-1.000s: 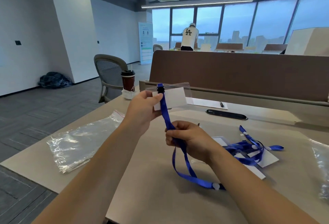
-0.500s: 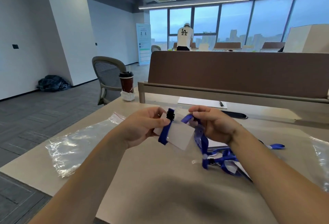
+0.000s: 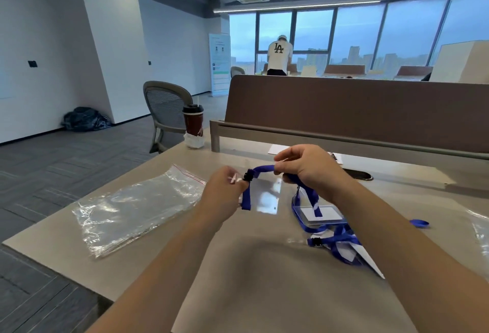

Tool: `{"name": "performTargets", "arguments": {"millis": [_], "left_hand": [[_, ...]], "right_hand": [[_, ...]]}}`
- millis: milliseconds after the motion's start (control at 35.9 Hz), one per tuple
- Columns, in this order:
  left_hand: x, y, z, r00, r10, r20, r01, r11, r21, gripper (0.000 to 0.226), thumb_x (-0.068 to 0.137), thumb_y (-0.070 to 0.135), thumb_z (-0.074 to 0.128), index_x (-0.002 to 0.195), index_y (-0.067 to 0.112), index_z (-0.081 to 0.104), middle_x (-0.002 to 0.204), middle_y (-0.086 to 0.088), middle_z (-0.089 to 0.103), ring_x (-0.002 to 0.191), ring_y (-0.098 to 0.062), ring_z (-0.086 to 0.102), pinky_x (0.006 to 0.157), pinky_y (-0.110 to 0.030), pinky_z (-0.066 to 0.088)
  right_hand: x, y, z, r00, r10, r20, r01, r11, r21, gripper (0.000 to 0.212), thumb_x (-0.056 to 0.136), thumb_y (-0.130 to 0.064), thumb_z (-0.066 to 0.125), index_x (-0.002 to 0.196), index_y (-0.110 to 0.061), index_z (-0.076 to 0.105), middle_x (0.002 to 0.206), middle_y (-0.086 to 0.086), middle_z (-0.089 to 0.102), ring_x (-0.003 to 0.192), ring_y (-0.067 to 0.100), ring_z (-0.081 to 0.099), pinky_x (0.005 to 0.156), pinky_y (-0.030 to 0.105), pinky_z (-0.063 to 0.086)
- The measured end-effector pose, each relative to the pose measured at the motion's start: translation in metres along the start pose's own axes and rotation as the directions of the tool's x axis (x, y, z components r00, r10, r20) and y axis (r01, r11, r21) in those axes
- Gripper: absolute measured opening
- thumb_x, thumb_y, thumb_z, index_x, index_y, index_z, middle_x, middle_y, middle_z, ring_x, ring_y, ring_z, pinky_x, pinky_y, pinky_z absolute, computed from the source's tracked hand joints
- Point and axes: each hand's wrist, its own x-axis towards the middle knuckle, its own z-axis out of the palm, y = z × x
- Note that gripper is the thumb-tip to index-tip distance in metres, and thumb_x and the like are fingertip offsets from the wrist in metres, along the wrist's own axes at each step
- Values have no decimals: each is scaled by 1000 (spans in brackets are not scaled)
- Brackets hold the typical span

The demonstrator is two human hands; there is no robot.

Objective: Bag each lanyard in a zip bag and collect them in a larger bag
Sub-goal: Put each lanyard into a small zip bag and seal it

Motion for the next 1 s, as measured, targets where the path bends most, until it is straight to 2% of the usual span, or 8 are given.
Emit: {"name": "performTargets", "arguments": {"millis": [56, 139, 195, 278, 445, 696, 835, 1002], "left_hand": [[4, -2, 1, 995, -3, -99, -3, 999, -52, 4, 96, 14, 60, 98, 16, 57, 103, -8, 63, 97, -32, 63, 78, -48, 61], [8, 0, 0, 979, -40, -201, 10, 989, -151, 12, 98, 16, 58, 110, 15, 57, 107, -4, 63, 91, -18, 60, 63, -22, 55], [11, 0, -1, 969, -84, -232, 25, 969, -245, 17, 98, 18, 59, 115, 14, 55, 110, -7, 63, 90, -16, 61, 65, -23, 56], [11, 3, -6, 966, -194, -169, 93, 876, -474, 25, 98, 11, 58, 122, 12, 52, 113, -9, 60, 103, -25, 63, 86, -45, 59], [5, 5, -24, 967, -204, 153, 248, 608, -754, 27, 97, 3, 55, 125, 1, 54, 109, -15, 70, 90, -23, 71, 70, -37, 59], [-7, -2, -49, 813, -12, 582, 304, 862, -406, 32, 97, 3, 54, 128, 6, 56, 110, -11, 68, 92, -25, 66, 80, -38, 57], [-9, 1, -46, 820, -58, 569, 132, 987, -89, 26, 96, 3, 57, 120, 12, 61, 114, -12, 66, 97, -27, 64, 96, -47, 54], [-9, -1, -36, 876, -76, 477, 115, 992, -52, 28, 94, 7, 62, 120, 17, 57, 111, 1, 61, 109, -26, 63, 93, -45, 57]], "right_hand": [[-4, 2, 9, 999, 40, 2, -40, 992, 119, 13, 91, -8, 68, 104, -7, 69, 85, 11, 75, 70, 20, 68, 71, 30, 61], [-11, 10, 26, 989, 136, 61, -148, 950, 274, 13, 92, -7, 64, 105, -7, 67, 86, 14, 74, 67, 21, 67, 70, 31, 60], [-16, 17, 36, 971, 194, 136, -233, 885, 404, 12, 92, -5, 63, 104, -5, 67, 82, 15, 72, 63, 21, 64, 70, 33, 58], [-23, 28, 47, 937, 236, 258, -330, 841, 428, 13, 94, -7, 62, 103, -2, 69, 79, 13, 67, 61, 19, 59, 69, 31, 55], [-29, 50, 42, 842, 218, 493, -424, 832, 356, 21, 95, -6, 59, 112, 1, 69, 85, 14, 61, 71, 19, 54, 74, 31, 50], [-18, 55, 7, 779, 109, 617, -376, 869, 322, 10, 88, -7, 64, 87, -9, 74, 84, 15, 57, 71, 21, 53, 79, 36, 47], [-6, 40, 1, 854, 137, 503, -294, 923, 248, 13, 90, -2, 64, 101, 1, 69, 89, 17, 67, 79, 24, 61, 76, 32, 55], [-3, 27, 12, 938, 122, 325, -171, 977, 125, 11, 91, -10, 66, 99, -6, 73, 89, 10, 75, 79, 21, 69, 75, 30, 58]]}}
